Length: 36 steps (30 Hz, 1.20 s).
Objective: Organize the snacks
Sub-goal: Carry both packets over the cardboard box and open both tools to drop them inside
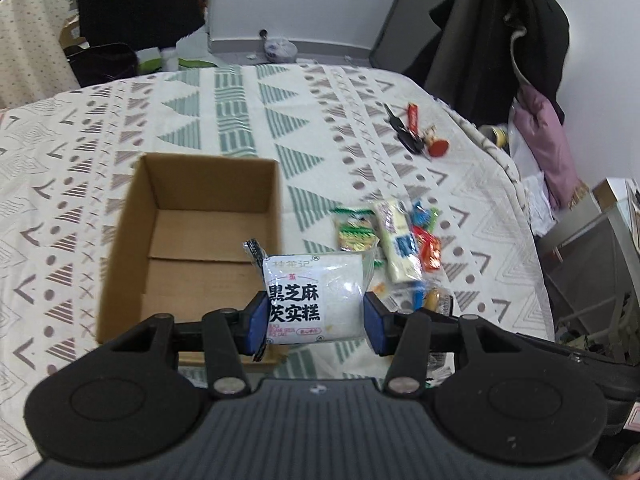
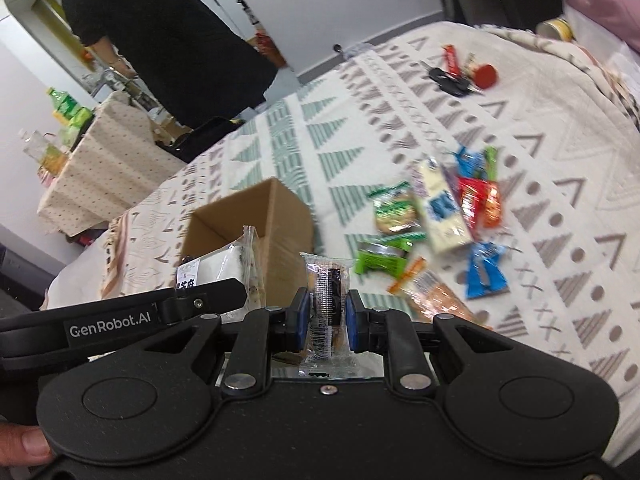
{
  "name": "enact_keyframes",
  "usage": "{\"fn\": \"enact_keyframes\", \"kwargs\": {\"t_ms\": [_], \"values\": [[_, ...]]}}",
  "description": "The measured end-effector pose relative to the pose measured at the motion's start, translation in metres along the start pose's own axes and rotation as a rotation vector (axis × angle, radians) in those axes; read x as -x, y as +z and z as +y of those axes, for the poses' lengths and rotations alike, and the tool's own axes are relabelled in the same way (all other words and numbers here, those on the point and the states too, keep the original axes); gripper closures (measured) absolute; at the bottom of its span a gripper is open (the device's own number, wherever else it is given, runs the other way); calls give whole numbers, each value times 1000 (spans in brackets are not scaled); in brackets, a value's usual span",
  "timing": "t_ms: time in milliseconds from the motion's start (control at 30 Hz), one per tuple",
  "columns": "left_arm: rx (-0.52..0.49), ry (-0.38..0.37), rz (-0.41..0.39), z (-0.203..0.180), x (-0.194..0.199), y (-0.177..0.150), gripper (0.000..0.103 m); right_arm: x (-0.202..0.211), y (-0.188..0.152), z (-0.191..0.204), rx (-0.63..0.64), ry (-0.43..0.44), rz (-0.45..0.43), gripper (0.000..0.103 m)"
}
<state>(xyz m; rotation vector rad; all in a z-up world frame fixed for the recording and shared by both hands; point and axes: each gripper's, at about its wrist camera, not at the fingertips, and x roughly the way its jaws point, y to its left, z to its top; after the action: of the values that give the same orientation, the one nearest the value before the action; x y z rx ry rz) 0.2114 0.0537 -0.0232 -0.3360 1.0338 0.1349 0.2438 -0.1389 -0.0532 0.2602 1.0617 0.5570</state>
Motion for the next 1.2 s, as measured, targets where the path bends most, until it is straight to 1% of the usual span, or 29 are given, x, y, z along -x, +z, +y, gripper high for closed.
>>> {"fn": "enact_keyframes", "kwargs": {"t_ms": [367, 500, 667, 833, 967, 1033, 1067, 1133, 1167, 1200], "values": [[81, 58, -27, 65, 16, 11, 54, -19, 11, 47, 47, 55, 8, 84], [114, 73, -22, 86, 15, 11, 54, -31, 9, 64, 66, 73, 27, 84], [160, 75, -1, 104, 8, 11, 53, -44, 7, 80, 80, 86, 48, 84], [183, 81, 0, 116, 11, 15, 48, -52, 9, 87, 77, 96, 57, 84], [179, 96, -9, 118, 16, 17, 44, -55, 10, 89, 66, 107, 62, 84], [182, 99, -9, 119, 18, 16, 38, -56, 11, 89, 62, 115, 67, 84], [184, 103, -10, 119, 19, 15, 37, -56, 11, 89, 61, 121, 68, 84], [188, 114, -11, 120, 20, 15, 30, -56, 11, 90, 59, 131, 73, 74], [188, 120, -10, 120, 20, 15, 28, -56, 11, 90, 59, 129, 73, 69], [188, 125, -8, 119, 20, 14, 26, -55, 11, 89, 58, 119, 72, 56]]}}
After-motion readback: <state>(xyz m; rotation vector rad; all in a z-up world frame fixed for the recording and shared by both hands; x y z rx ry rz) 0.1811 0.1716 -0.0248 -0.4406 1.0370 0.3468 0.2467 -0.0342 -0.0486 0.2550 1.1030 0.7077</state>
